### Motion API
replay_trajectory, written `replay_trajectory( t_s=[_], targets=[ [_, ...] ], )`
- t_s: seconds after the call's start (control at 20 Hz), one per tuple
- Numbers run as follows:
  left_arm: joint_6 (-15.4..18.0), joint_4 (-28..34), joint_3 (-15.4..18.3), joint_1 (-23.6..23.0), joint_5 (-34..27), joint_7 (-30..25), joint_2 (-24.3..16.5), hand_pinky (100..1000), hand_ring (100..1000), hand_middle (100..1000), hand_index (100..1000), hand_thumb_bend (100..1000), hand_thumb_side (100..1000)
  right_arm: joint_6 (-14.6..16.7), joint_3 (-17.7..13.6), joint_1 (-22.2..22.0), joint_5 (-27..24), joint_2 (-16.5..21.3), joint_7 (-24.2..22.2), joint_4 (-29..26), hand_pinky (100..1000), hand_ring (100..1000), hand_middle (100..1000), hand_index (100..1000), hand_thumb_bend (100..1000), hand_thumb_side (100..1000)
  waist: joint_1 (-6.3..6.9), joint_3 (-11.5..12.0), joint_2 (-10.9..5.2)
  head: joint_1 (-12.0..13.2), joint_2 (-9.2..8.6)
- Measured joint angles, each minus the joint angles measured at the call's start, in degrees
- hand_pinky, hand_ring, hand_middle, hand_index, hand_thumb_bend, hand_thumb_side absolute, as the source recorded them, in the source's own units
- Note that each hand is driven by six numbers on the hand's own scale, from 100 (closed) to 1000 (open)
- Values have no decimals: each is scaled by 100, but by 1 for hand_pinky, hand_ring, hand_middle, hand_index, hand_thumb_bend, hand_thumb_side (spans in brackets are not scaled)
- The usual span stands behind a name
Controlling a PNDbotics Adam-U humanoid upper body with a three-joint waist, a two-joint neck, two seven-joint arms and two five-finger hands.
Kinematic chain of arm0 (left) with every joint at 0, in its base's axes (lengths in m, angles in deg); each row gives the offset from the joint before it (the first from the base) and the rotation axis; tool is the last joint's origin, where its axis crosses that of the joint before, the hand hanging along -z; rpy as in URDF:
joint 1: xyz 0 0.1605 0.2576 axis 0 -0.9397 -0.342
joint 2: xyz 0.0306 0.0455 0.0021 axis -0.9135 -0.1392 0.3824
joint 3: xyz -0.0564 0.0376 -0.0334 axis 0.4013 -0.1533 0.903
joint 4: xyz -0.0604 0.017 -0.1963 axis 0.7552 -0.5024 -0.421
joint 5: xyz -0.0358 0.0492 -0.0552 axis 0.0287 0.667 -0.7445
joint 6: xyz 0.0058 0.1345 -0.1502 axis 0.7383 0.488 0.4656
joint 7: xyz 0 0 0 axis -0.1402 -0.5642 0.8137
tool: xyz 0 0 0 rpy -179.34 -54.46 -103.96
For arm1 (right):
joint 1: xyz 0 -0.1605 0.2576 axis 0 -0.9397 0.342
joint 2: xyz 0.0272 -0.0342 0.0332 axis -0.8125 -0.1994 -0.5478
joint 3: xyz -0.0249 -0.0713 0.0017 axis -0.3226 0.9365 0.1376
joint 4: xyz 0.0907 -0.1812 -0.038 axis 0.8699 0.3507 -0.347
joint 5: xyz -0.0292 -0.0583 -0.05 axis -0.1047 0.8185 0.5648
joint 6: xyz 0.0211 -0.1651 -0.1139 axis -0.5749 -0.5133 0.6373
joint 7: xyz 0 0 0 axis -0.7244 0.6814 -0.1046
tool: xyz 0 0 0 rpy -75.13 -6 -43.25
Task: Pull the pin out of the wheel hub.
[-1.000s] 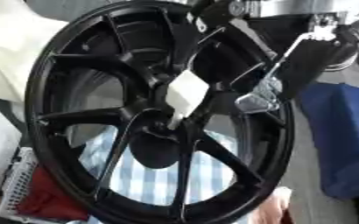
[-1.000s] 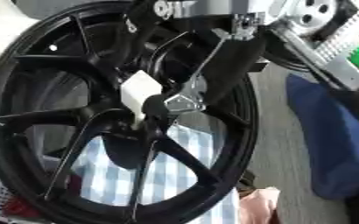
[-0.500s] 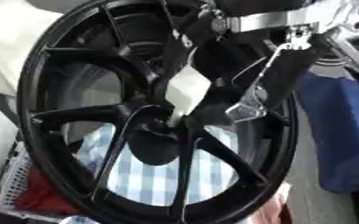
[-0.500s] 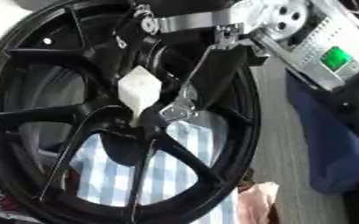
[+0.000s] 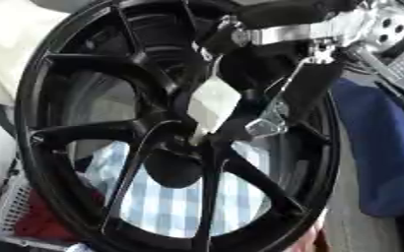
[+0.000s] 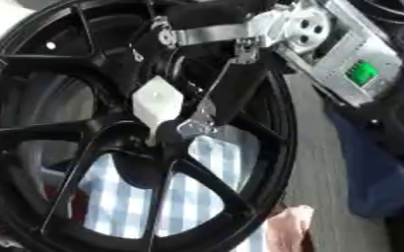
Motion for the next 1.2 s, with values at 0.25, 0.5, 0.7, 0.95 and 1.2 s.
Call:
replay_trajectory(
  t_s=[0.25,0.5,0.7,0.95,1.2],
  targets=[
    [-6,0,0,15,4,-3,0,681,718,651,748,100,790,80,3,-19,54,-6,-97,93,840,749,715,761,261,157,0,-2,9,0,-1],
    [-13,0,0,15,4,4,0,681,719,652,748,100,790,99,3,-17,54,-14,-155,143,832,716,630,697,213,145,0,-7,11,0,-2],
    [-14,0,0,20,4,5,1,681,720,652,748,100,791,62,36,-14,-77,-57,-121,190,824,681,523,586,100,185,1,-9,11,0,-3],
    [-18,0,0,17,0,8,2,683,721,653,748,100,792,-63,49,33,-373,-93,32,225,823,653,452,505,100,177,11,-49,8,7,-1],
    [-28,-2,3,-22,-7,16,2,683,722,654,749,100,791,-115,-122,89,-536,-89,201,226,826,641,431,484,100,150,36,-120,-7,22,4]
  ],
)
